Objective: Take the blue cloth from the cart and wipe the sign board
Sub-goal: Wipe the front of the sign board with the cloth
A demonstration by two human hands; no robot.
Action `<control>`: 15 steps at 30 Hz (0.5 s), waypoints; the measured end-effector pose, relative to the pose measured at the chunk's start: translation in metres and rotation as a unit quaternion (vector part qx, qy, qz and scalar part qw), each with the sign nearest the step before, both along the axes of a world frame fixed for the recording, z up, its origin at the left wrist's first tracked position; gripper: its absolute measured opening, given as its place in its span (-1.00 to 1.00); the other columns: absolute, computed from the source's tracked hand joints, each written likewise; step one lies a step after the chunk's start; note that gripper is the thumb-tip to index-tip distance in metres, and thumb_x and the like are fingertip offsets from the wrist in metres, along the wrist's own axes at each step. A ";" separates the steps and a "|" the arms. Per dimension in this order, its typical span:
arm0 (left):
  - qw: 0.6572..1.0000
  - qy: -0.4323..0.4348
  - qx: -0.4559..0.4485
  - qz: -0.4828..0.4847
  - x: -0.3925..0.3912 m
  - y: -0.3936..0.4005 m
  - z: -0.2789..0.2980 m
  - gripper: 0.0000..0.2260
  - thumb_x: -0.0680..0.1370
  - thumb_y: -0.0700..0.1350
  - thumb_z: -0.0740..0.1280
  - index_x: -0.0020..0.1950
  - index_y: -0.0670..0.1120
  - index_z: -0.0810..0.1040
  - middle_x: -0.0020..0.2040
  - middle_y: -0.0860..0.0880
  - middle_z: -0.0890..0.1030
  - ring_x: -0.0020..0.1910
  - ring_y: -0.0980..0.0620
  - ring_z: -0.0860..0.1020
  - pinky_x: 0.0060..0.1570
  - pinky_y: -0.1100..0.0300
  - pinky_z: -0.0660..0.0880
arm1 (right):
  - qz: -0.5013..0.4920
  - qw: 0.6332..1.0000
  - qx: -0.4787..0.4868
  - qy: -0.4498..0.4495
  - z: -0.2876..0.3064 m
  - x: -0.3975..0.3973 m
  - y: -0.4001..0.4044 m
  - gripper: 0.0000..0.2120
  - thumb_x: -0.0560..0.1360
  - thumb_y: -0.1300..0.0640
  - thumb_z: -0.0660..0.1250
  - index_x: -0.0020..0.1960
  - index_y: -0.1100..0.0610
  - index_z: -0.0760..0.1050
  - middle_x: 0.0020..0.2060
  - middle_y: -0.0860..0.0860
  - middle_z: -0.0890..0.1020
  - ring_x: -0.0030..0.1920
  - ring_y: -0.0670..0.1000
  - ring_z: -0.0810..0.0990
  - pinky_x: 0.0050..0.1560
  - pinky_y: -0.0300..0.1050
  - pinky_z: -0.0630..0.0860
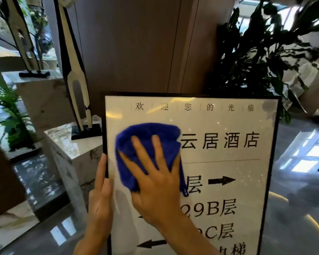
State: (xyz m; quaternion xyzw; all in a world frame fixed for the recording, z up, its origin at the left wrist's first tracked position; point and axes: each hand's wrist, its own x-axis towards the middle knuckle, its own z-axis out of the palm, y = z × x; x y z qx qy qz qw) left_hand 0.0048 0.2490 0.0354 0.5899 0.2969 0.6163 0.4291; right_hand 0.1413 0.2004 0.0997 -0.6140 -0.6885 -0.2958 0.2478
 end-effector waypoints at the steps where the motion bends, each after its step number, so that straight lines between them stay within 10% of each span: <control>1: 1.000 -0.011 0.002 -0.012 -0.001 0.001 -0.001 -0.50 0.59 0.30 0.13 0.52 0.31 0.16 0.45 0.36 0.33 0.42 0.28 0.34 0.32 0.11 0.38 | 0.026 0.999 -0.013 -0.023 -0.003 -0.001 -0.001 -0.27 0.48 -0.16 0.22 0.57 -0.20 0.00 0.61 -0.11 -0.02 0.60 0.15 -0.08 0.47 0.39 -0.11; 10: 0.997 0.074 0.025 0.002 -0.003 -0.006 0.010 -0.56 0.60 0.25 0.14 0.47 0.44 0.14 0.18 0.61 0.42 0.08 0.56 0.47 -0.10 0.62 0.42 | 0.149 0.920 -0.157 -0.328 -0.051 0.085 -0.066 -0.47 0.50 -0.09 0.22 0.46 -0.25 0.23 0.61 -0.13 -0.03 0.61 0.03 -0.06 0.53 0.24 -0.31; 15: 0.984 0.156 0.058 0.069 0.002 -0.020 0.006 -0.53 0.61 0.16 0.11 0.48 0.45 0.06 -0.07 0.66 0.44 -0.15 0.53 0.52 -0.27 0.55 0.47 | 0.053 0.975 -0.068 -0.206 0.021 0.136 -0.050 -0.32 0.52 -0.06 0.22 0.57 -0.13 0.02 0.60 -0.06 0.02 0.60 0.08 -0.02 0.53 0.34 -0.02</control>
